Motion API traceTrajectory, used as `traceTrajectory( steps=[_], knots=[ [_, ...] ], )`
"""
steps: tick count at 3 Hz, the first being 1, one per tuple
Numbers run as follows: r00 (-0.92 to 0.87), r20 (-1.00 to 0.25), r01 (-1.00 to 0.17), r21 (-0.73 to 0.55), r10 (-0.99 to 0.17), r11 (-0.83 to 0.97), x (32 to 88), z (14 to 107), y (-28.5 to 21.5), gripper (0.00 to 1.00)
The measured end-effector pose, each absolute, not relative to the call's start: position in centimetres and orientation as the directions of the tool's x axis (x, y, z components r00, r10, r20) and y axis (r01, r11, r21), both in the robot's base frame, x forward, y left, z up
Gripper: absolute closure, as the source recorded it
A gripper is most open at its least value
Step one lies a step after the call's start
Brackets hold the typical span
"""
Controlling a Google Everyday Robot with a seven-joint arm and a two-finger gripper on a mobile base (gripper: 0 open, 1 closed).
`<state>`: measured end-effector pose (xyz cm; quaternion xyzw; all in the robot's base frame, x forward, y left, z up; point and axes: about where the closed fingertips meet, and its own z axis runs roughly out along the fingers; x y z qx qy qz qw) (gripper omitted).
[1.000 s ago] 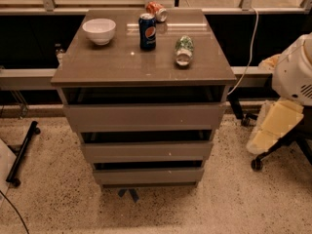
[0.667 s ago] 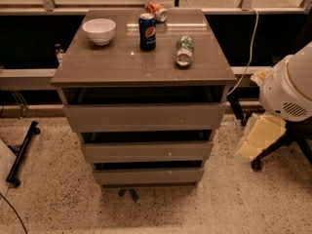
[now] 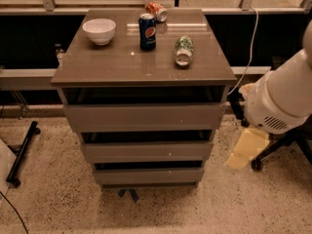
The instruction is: Open middle drawer
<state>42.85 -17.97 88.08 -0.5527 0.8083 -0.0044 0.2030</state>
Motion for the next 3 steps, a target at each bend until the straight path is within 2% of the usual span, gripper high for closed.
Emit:
traceTrajectory(
  steps=[3],
  knots=[
    [-0.331, -0.444, -0.897, -0.127, -0.833, 0.424, 43.7, 75.8, -14.0, 0.0]
  ],
)
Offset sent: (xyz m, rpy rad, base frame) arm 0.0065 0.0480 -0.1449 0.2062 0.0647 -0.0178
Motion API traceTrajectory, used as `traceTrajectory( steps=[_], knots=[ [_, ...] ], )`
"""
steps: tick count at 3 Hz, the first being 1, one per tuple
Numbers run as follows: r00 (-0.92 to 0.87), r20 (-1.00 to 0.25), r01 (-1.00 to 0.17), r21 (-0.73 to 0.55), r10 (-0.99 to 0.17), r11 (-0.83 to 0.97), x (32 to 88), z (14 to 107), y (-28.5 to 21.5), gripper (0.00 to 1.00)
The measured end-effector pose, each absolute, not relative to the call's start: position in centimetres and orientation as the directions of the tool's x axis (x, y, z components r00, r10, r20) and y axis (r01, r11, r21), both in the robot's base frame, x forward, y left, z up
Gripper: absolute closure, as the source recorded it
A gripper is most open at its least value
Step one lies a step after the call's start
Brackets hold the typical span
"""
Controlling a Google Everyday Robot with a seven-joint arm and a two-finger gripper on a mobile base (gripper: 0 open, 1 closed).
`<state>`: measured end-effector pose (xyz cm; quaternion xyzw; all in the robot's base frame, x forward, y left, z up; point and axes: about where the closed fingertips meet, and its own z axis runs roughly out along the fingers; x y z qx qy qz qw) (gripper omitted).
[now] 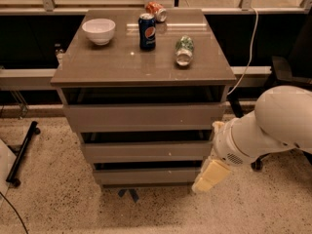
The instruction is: Open middle drawer
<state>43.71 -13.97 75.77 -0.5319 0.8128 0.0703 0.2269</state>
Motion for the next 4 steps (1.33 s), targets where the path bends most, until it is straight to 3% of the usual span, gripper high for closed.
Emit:
traceTrajectory(
  steps=[2, 4],
  knots=[
    [-0.352, -0.464, -0.892, -0.095, -0.813, 0.441, 45.6, 71.5, -13.9, 0.0],
    [-0.369, -0.577, -0.856, -0.095, -0.728, 0.508, 48.5, 68.0, -12.8, 0.0]
  ],
)
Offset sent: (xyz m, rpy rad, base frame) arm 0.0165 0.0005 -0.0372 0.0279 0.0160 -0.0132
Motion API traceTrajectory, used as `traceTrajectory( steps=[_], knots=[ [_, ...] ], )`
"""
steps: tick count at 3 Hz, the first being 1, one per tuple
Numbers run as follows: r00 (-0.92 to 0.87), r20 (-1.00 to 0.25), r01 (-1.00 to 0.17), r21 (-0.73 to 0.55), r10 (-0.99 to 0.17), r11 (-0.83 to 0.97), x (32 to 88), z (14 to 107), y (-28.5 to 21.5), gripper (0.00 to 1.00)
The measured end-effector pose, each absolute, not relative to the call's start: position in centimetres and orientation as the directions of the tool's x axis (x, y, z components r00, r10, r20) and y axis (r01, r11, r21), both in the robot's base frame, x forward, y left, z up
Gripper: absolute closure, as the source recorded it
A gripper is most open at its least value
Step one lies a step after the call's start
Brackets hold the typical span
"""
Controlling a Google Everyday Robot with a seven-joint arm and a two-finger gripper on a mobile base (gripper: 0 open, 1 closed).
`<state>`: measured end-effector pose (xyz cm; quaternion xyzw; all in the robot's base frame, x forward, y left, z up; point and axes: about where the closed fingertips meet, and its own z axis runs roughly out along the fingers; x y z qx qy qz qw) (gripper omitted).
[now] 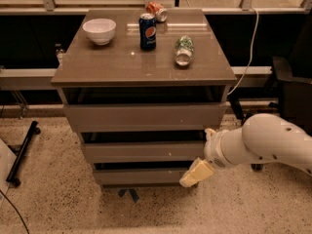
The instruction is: Open middle drawer
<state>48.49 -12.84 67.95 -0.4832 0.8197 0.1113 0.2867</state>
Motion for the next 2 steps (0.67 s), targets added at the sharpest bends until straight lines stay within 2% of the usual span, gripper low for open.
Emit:
traceTrajectory(
  steps=[2],
  knots=[
    [-0.378, -0.693, -0.815, -0.065, -0.614, 0.576, 54.7, 60.5, -11.5, 0.0]
  ],
)
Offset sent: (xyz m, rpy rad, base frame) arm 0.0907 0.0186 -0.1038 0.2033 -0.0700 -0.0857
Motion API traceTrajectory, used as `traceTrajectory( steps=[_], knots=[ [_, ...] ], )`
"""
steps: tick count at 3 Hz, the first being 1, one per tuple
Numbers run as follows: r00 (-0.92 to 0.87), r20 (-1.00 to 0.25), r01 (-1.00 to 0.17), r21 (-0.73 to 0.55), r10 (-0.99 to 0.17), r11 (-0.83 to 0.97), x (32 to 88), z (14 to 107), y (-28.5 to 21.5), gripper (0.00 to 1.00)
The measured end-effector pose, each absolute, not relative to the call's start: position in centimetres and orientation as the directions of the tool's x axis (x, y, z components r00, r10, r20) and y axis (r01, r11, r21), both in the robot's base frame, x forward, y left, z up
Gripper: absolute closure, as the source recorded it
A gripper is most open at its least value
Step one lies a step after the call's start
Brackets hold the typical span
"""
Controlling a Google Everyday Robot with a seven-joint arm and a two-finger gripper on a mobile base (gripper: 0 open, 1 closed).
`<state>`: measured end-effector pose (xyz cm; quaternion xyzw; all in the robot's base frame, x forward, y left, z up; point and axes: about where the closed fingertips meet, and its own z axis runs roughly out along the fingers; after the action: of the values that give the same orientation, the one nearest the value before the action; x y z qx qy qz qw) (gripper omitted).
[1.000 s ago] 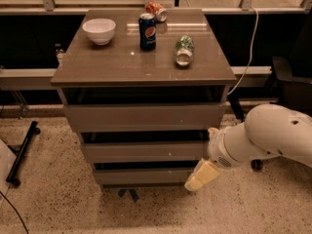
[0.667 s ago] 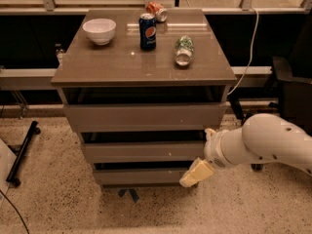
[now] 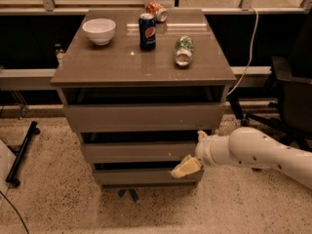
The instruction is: Open middle drawer
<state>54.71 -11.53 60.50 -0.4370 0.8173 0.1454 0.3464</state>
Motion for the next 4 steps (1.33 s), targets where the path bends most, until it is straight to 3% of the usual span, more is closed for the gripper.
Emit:
traceTrajectory(
  steps=[4],
  knots=[
    [-0.552, -0.681, -0.733, 0.122, -0.481, 0.669, 63.1, 48.1, -11.7, 0.0]
  ],
)
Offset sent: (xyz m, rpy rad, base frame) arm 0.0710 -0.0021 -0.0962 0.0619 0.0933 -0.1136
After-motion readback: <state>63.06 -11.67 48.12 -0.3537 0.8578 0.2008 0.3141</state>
